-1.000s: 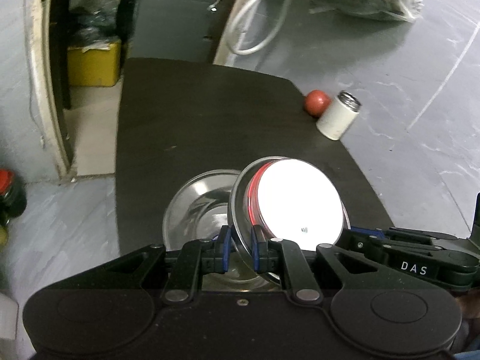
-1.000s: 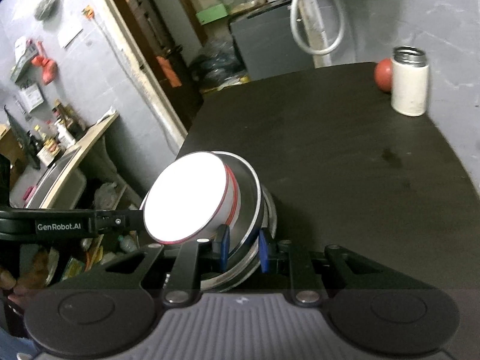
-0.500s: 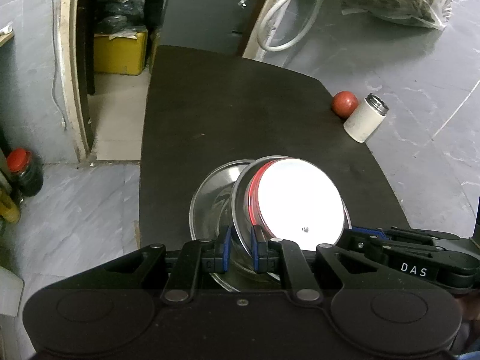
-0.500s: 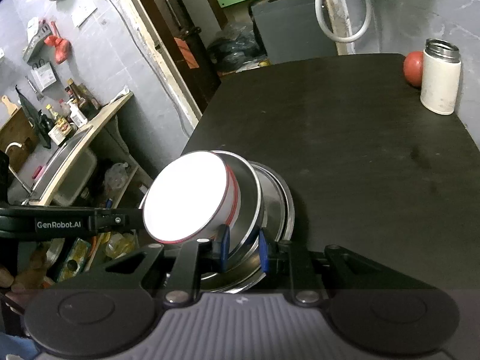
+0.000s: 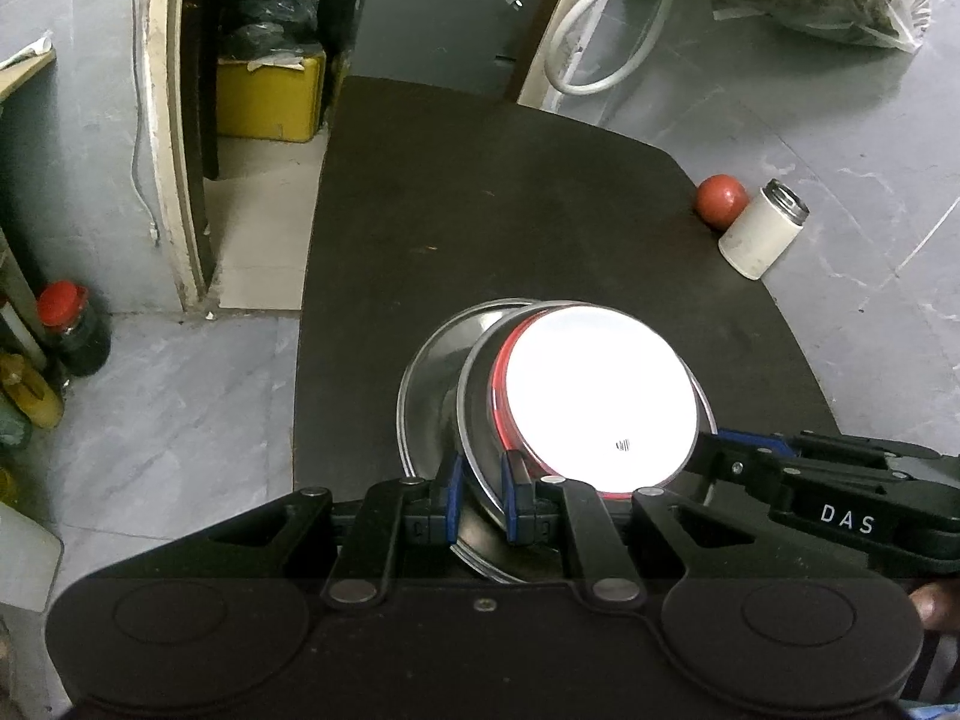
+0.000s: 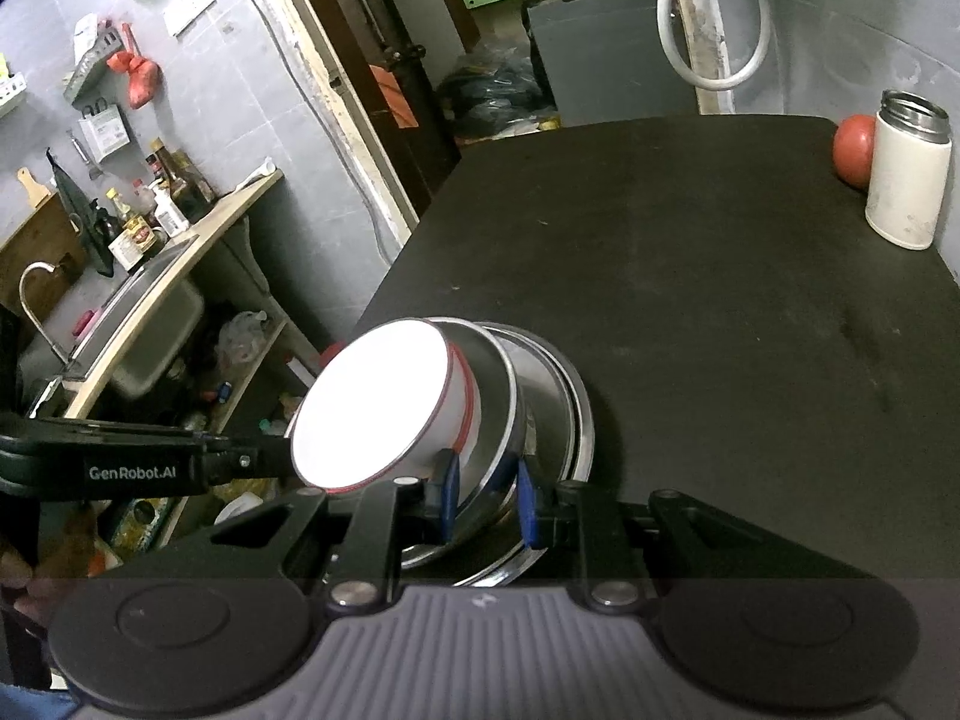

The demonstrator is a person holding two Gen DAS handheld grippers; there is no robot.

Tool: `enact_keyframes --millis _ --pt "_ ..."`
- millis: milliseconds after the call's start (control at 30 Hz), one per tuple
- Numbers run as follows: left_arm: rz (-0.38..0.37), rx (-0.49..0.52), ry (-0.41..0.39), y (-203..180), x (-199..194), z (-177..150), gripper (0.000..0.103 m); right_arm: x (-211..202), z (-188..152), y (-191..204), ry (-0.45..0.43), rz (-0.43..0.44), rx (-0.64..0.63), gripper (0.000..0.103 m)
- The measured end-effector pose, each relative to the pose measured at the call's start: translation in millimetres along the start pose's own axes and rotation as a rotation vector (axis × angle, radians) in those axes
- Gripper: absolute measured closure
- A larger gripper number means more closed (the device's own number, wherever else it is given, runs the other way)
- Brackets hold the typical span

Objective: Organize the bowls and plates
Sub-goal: 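Lower the steel bowl with both grippers onto the logo plate stack, then open both grippers and pull them back from the stack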

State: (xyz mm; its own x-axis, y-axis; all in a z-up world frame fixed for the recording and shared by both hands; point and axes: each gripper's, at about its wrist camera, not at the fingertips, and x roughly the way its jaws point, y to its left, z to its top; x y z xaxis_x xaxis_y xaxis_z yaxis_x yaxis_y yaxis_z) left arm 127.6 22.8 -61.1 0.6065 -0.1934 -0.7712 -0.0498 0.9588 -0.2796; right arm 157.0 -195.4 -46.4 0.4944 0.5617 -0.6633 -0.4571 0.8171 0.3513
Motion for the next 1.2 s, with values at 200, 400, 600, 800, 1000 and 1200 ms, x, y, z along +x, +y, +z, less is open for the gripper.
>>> enact_keyframes --millis 200,400,600,800,1000,1200 --pt "0.018 0.001 -0.018 -4 -1 -2 0.089 1 -3 -3 0.007 0.011 0.009 0.080" --pt "0.035 -0.008 -0.033 -8 -4 -6 0.089 3 -4 -3 0.012 0.017 0.012 0.080" --pt "0.068 -0.005 -0.053 -14 -6 -9 0.088 3 -3 2 0.006 0.004 -0.036 0.078" --pt "0.093 -0.015 -0.066 -16 -9 -13 0.079 2 -3 5 -0.001 -0.021 -0.059 0.071" --pt "0.094 -0.008 -0.074 -15 -13 -12 0.068 -3 -7 6 -0.013 -0.044 -0.040 0.061" --pt "0.087 0.007 -0.108 -11 -25 -15 0.049 -10 -9 9 -0.038 -0.088 -0.022 0.045"
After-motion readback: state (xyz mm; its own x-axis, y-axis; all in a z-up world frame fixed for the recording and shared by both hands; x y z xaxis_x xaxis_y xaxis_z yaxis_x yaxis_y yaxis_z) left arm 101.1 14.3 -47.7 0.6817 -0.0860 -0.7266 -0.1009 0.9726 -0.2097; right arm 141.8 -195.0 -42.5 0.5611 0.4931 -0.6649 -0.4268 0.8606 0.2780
